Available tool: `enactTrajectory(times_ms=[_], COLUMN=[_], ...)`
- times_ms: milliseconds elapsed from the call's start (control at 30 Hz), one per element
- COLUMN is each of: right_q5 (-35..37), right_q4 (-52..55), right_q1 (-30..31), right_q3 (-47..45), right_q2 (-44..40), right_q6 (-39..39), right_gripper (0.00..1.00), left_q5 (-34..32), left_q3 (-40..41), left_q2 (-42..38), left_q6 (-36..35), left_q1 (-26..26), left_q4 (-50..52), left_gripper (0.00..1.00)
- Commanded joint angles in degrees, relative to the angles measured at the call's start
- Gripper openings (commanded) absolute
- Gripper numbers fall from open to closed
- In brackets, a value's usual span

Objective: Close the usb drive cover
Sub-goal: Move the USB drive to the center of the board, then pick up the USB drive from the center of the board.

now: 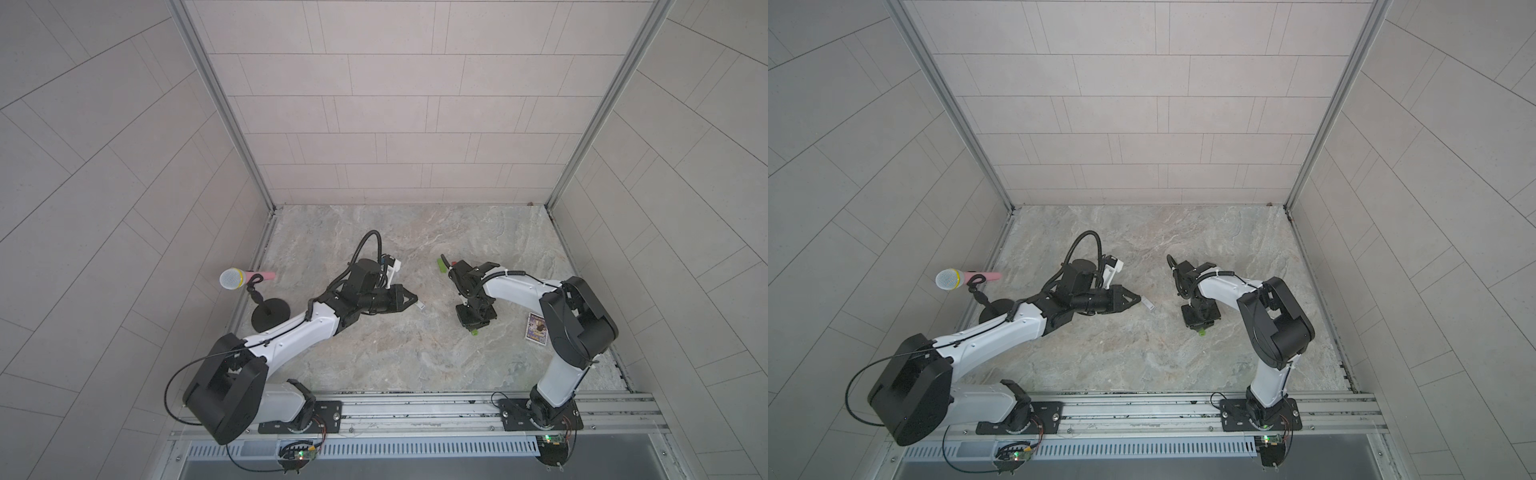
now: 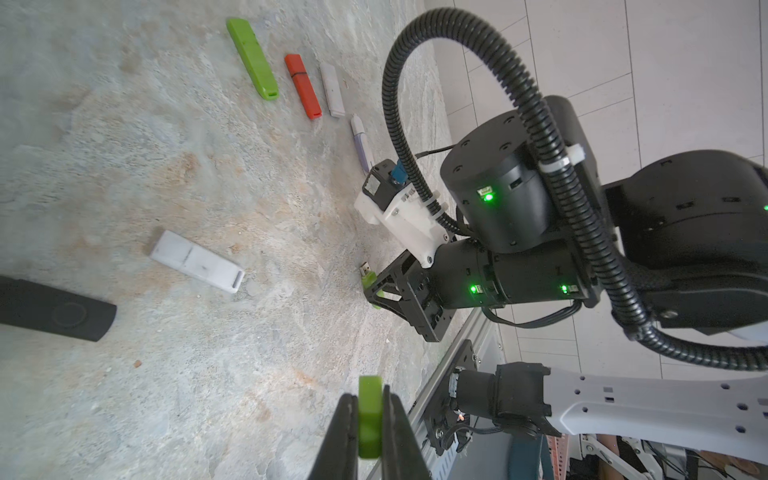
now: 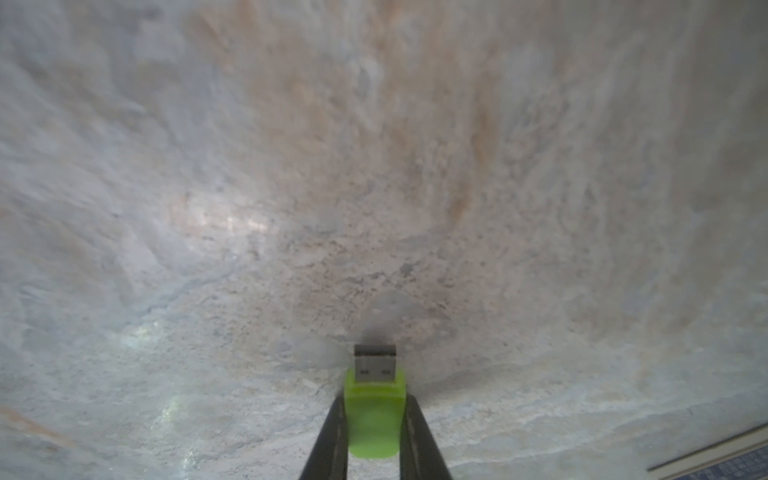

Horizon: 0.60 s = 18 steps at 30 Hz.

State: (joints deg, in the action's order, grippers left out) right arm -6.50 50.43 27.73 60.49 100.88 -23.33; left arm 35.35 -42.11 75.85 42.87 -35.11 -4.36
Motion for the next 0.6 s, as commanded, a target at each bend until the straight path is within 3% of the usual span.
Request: enactTrajectory(times_ms=[0,200,567], right_q5=[1.8,2.2,2.7], right_q4=[0.1,0.9,0.1], right_q1=[0.3,0.5,0.6], right_q3=[-0.9,0.0,-0.6], right_q2=[4.3,5.1,4.2], right_q6=[0.5,1.6,2.5], right_gripper=[0.20,0.23,0.17], left_q5=[-2.3,-3.2,-2.8], left_q3=[-1.3,-1.3,-2.2], left_q2=[-0.3,0.1,2.0], left_q6=[0.2,1.1,1.9], left_q1=[0.4,0.4,0.8], left_q4=[-0.1,-0.2,0.5], left_gripper=[0.06,0.05,0.05])
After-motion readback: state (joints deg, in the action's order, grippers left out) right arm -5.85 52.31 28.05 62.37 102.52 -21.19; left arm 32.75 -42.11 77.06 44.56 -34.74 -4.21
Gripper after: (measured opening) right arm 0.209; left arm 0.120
